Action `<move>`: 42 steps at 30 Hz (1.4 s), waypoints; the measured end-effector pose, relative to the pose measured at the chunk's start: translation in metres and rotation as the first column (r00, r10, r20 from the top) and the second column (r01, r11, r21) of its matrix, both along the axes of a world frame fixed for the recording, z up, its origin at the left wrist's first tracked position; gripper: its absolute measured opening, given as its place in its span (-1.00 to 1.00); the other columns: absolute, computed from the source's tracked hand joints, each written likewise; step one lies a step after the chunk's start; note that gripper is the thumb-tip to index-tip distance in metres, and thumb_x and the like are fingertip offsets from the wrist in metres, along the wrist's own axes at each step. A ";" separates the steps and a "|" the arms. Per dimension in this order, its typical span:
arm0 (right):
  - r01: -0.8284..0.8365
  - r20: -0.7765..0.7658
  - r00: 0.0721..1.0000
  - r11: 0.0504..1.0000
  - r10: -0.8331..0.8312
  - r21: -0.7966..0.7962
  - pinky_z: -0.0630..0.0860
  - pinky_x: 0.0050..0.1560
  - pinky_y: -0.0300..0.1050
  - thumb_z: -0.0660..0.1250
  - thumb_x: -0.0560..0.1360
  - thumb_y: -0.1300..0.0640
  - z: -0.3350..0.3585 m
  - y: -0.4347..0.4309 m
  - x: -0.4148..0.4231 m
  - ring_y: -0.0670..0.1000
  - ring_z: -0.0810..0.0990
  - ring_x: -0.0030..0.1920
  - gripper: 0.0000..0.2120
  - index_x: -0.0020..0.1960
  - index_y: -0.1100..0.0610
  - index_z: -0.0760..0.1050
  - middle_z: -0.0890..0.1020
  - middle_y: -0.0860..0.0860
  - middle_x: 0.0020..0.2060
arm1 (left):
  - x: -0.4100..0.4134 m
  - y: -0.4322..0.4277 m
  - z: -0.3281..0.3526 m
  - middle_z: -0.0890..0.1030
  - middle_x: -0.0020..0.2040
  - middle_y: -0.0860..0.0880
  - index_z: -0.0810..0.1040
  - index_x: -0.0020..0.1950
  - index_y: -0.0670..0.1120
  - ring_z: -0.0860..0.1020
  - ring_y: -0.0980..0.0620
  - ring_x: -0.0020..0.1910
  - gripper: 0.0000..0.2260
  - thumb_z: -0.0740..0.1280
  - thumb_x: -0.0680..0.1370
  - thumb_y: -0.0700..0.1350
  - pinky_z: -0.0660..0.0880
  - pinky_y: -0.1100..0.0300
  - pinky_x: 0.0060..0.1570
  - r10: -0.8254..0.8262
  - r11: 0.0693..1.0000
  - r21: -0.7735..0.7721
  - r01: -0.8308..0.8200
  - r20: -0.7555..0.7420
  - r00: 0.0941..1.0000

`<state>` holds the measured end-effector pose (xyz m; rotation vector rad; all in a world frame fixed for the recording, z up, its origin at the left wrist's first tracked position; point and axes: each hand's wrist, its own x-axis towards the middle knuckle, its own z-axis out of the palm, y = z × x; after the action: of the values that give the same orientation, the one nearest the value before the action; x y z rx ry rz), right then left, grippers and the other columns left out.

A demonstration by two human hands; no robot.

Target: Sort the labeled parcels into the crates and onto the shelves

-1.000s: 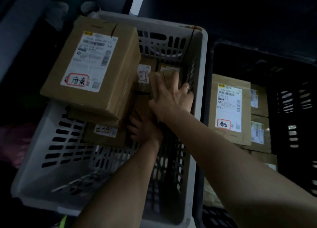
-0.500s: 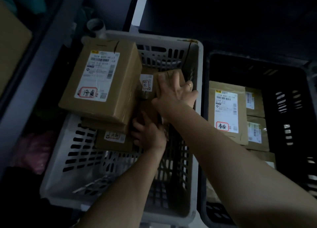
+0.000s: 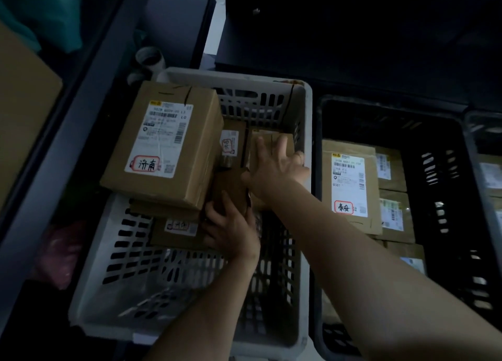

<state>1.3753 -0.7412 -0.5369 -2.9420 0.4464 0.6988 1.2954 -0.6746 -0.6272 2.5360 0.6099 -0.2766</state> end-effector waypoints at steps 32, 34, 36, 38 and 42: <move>0.037 -0.278 0.960 0.989 0.005 0.145 -0.24 0.48 0.16 -0.01 0.66 -0.07 -0.107 0.007 -0.043 0.27 -0.30 0.51 -0.25 0.50 0.35 -0.37 -0.29 0.32 0.49 | 0.024 0.044 -0.061 -0.30 0.52 -0.20 -0.31 0.51 -0.20 -0.25 -0.12 0.52 -0.28 0.17 0.62 -0.03 -0.10 0.08 0.47 -0.773 0.594 0.008 0.805 -0.272 0.573; -0.038 -0.358 0.929 0.987 0.093 0.158 -0.24 0.47 0.17 0.10 0.64 -0.05 -0.105 0.001 -0.028 0.30 -0.28 0.51 -0.17 0.47 0.37 -0.41 -0.29 0.33 0.49 | 0.027 0.044 -0.061 -0.31 0.51 -0.23 -0.29 0.51 -0.22 -0.25 -0.15 0.52 -0.28 0.19 0.61 -0.10 -0.07 0.07 0.47 -0.790 0.561 0.030 0.828 -0.279 0.546; -0.103 -0.424 0.894 0.987 0.147 0.126 -0.25 0.46 0.19 0.18 0.60 -0.06 -0.103 -0.004 -0.021 0.32 -0.28 0.50 -0.09 0.47 0.37 -0.43 -0.30 0.34 0.49 | 0.029 0.045 -0.061 -0.32 0.51 -0.23 -0.30 0.51 -0.22 -0.25 -0.16 0.52 -0.27 0.19 0.60 -0.12 -0.07 0.07 0.47 -0.800 0.540 0.071 0.839 -0.266 0.538; -0.173 -0.446 0.876 0.982 0.187 0.071 -0.22 0.46 0.23 0.18 0.60 -0.06 -0.105 -0.004 -0.023 0.34 -0.28 0.50 -0.10 0.48 0.38 -0.40 -0.28 0.35 0.49 | 0.028 0.046 -0.064 -0.31 0.51 -0.24 -0.31 0.51 -0.22 -0.24 -0.17 0.52 -0.27 0.18 0.60 -0.10 -0.10 0.07 0.48 -0.804 0.525 0.094 0.846 -0.271 0.529; -0.214 -0.431 0.883 0.977 0.188 -0.013 -0.16 0.47 0.23 0.14 0.63 -0.01 -0.132 -0.001 -0.024 0.32 -0.28 0.50 -0.18 0.50 0.34 -0.38 -0.29 0.30 0.50 | 0.038 0.045 -0.060 -0.29 0.52 -0.22 -0.32 0.51 -0.20 -0.23 -0.16 0.52 -0.23 0.21 0.57 -0.08 -0.14 0.03 0.48 -0.813 0.458 0.164 0.873 -0.320 0.487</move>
<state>1.3508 -0.7422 -0.6685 -2.9049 0.1878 1.3967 1.3339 -0.6293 -0.6868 2.9326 -0.7315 -0.8509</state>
